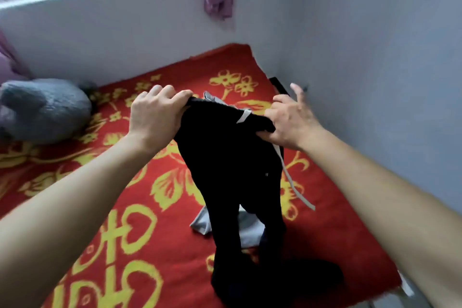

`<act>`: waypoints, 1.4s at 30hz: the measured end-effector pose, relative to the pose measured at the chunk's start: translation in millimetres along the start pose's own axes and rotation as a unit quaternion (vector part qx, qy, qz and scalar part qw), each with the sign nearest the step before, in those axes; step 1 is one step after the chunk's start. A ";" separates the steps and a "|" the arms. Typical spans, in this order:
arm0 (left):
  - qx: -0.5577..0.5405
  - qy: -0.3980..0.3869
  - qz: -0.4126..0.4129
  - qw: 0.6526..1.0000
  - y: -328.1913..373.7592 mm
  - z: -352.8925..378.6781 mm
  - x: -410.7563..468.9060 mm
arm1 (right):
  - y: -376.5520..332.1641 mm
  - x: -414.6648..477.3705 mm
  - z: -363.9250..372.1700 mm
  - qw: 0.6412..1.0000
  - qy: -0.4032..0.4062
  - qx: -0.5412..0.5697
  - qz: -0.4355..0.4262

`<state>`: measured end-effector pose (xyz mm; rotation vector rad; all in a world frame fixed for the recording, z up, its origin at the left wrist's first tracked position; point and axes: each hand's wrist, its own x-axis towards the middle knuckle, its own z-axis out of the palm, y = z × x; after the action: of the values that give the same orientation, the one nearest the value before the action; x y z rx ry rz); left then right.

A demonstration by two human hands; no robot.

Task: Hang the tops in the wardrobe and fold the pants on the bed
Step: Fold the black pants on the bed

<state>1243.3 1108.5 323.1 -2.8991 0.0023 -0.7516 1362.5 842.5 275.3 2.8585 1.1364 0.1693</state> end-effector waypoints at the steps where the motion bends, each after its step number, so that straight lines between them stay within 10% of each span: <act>1: 0.004 0.019 -0.006 1.000 -10.9 -26.5 4.6 | -7.3 0.4 -29.1 0.999 -0.006 0.038 0.009; 8: 0.056 0.127 -0.036 0.990 -81.2 -173.8 -0.8 | -77.5 -20.8 -186.0 0.991 0.096 0.055 -0.075; 18: 0.037 0.061 -0.073 0.995 -103.2 -232.3 -74.0 | -137.5 -53.6 -247.5 0.990 0.097 0.056 -0.087; 24: 0.057 0.077 -0.079 0.992 -98.3 -252.7 -95.8 | -165.4 -55.0 -254.0 0.981 -0.035 0.139 -0.134; 34: 0.071 0.009 -0.148 0.986 -80.1 -277.9 -98.9 | -156.0 -80.7 -233.0 0.924 0.143 -0.146 -0.322; 39: 0.089 -0.056 -0.185 0.977 -63.3 -275.7 -101.4 | -139.9 -86.1 -222.3 0.946 0.079 0.204 -0.240; 42: 0.116 -0.048 -0.213 0.969 -65.1 -272.4 -108.3 | -124.8 -83.7 -213.0 0.973 -0.012 0.192 -0.125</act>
<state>1014.5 1138.6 515.4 -2.7288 -0.6914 -0.6159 1190.7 879.0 467.9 2.9773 1.6732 -0.1096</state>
